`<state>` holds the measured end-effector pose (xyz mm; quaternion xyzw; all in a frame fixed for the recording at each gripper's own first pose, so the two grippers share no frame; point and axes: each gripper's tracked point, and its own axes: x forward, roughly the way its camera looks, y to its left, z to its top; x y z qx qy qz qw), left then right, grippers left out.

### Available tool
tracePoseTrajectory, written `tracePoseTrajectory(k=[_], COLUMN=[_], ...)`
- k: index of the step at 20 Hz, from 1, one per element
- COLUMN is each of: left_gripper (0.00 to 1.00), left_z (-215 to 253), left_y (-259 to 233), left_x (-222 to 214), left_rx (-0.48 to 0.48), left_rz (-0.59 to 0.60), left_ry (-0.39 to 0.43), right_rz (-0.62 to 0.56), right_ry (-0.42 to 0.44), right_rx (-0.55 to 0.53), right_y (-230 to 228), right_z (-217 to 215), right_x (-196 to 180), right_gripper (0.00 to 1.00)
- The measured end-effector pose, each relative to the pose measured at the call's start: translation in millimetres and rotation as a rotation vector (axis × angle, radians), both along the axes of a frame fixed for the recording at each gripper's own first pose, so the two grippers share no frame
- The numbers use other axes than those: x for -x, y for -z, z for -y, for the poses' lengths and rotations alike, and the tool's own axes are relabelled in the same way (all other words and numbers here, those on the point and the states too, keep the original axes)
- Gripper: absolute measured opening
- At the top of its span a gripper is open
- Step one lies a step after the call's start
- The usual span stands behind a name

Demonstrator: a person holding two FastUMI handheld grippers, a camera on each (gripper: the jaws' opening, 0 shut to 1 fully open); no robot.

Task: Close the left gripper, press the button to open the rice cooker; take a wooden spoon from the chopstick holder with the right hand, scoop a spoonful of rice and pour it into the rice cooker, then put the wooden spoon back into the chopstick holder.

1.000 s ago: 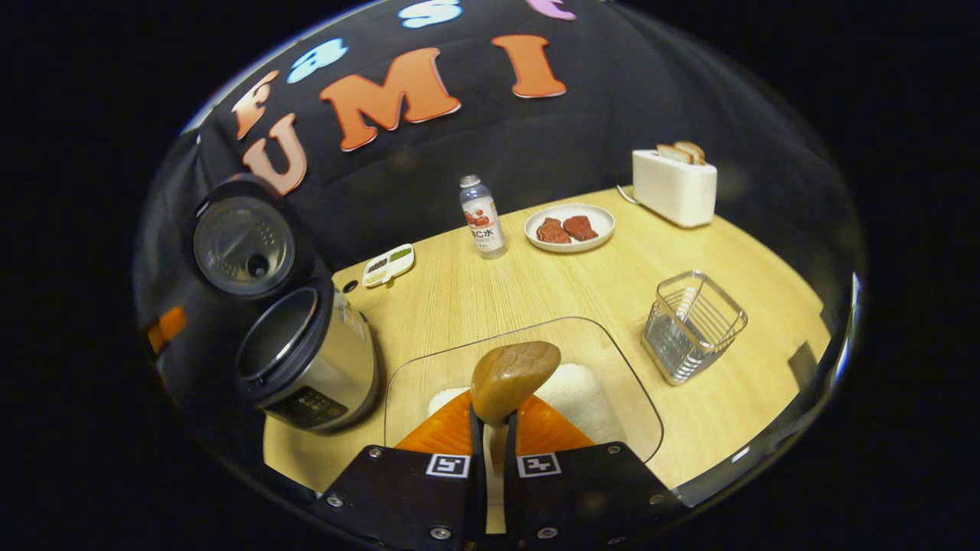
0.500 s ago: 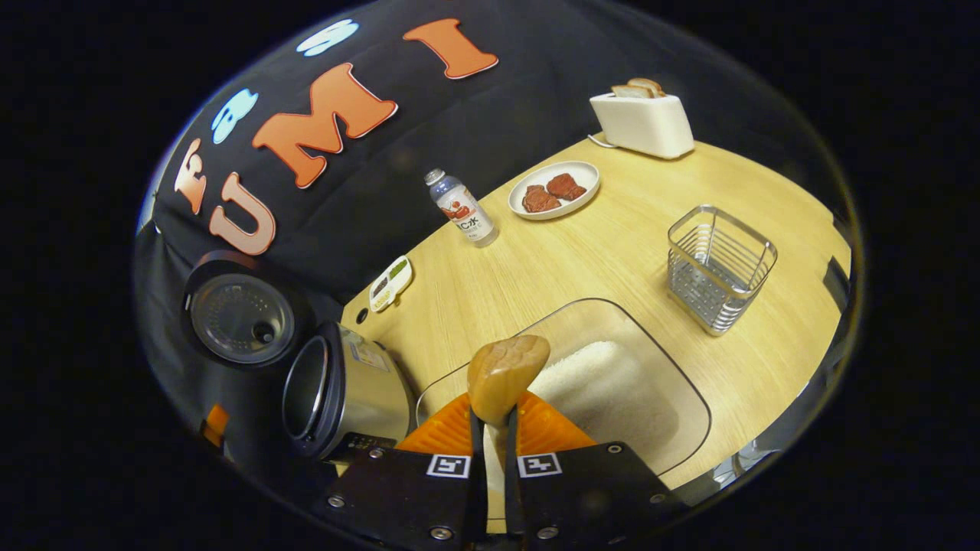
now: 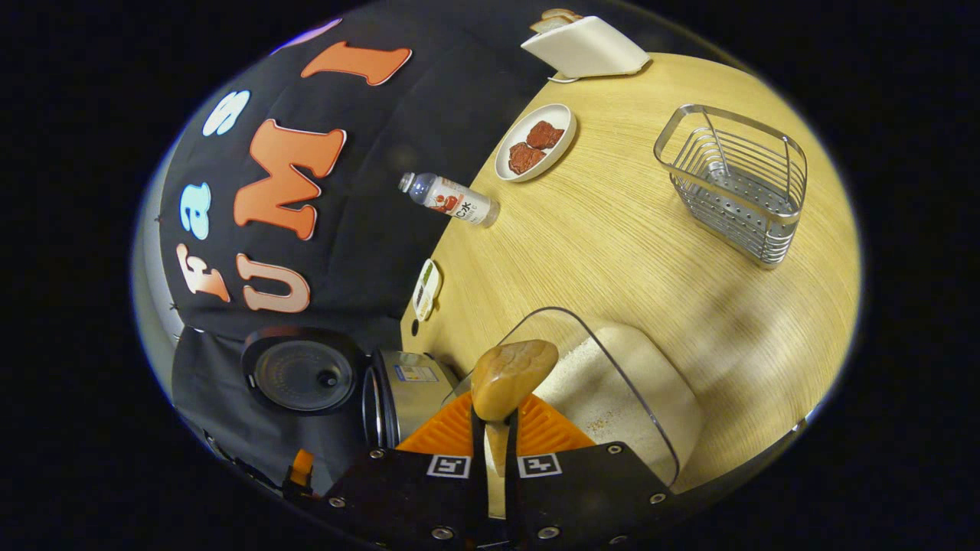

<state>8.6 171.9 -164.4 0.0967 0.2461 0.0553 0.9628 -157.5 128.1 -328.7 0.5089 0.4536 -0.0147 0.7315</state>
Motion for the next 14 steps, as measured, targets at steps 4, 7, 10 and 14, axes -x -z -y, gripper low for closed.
tracePoseTrajectory(k=[4, 7, 10, 14], left_gripper=[0.96, 1.0, 0.96, 1.0], left_z=[20.6, 40.0, 51.2, 51.8], left_y=[-8.0, -14.7, -19.0, -23.2], left_x=[-8.9, -15.5, -19.3, -20.4], left_rx=[0.011, 0.024, 0.043, 0.052], left_rz=[0.021, 0.044, 0.06, 0.081], left_ry=[0.015, 0.029, 0.026, 0.0], right_rz=[0.035, 0.046, 0.067, 0.087], right_ry=[0.028, 0.049, 0.096, 0.141], right_rx=[-0.071, -0.131, -0.204, -0.375], right_y=[-13.3, -21.2, -33.0, -60.7], right_z=[28.3, 46.2, 66.0, 74.5], right_x=[-5.5, -13.1, -21.9, -38.6], right_gripper=[0.08, 0.08, 0.08, 0.08])
